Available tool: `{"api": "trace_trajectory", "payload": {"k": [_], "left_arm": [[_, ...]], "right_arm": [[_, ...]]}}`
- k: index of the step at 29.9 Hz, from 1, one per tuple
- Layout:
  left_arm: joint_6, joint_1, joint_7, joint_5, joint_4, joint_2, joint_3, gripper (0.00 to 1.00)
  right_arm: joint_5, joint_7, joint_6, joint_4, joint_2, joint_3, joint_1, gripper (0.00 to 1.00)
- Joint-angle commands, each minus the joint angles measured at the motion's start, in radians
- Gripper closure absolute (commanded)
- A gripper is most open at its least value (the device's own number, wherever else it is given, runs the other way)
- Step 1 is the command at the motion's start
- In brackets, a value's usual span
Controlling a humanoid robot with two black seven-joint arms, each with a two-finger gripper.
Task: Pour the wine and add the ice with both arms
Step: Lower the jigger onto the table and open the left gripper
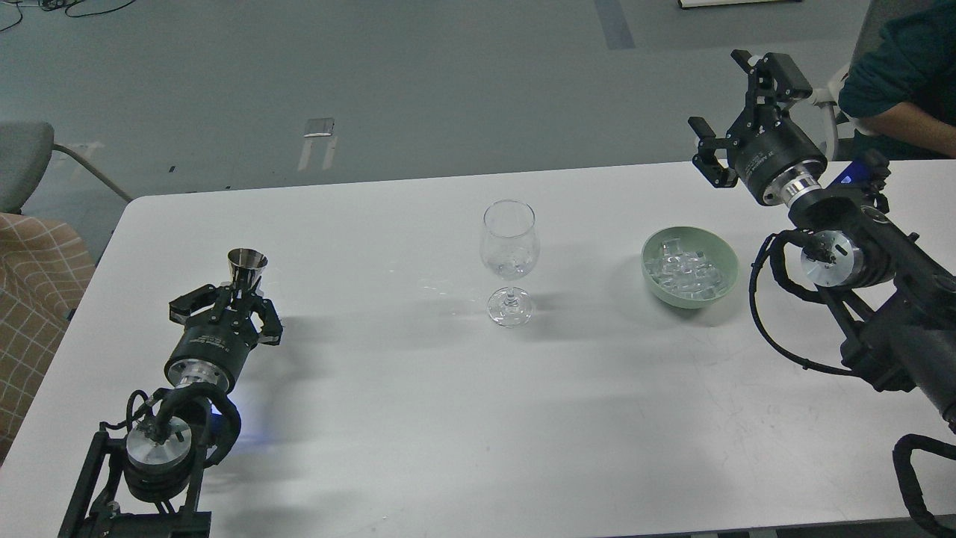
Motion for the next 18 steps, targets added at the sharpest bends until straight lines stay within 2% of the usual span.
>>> {"api": "trace_trajectory", "payload": {"k": [1,3,12,18], "left_arm": [[0.001,-0.001,0.0,0.0,0.001,0.0,-0.001,0.71],[0.001,-0.001,0.0,0.0,0.001,0.0,-0.001,0.7],[0.004,-0.003,-0.002,0.0,0.005,0.0,-0.006,0.51],[0.004,-0.007,-0.002,0.0,0.005,0.0,-0.007,0.46]], "right_arm": [[0.0,0.0,0.0,-0.002,0.001,0.0,0.0,0.0],[0.0,0.0,0.0,-0.002,0.001,0.0,0.0,0.0],[0.0,0.0,0.0,-0.002,0.001,0.0,0.0,0.0],[0.0,0.0,0.0,-0.002,0.001,0.0,0.0,0.0]]}}
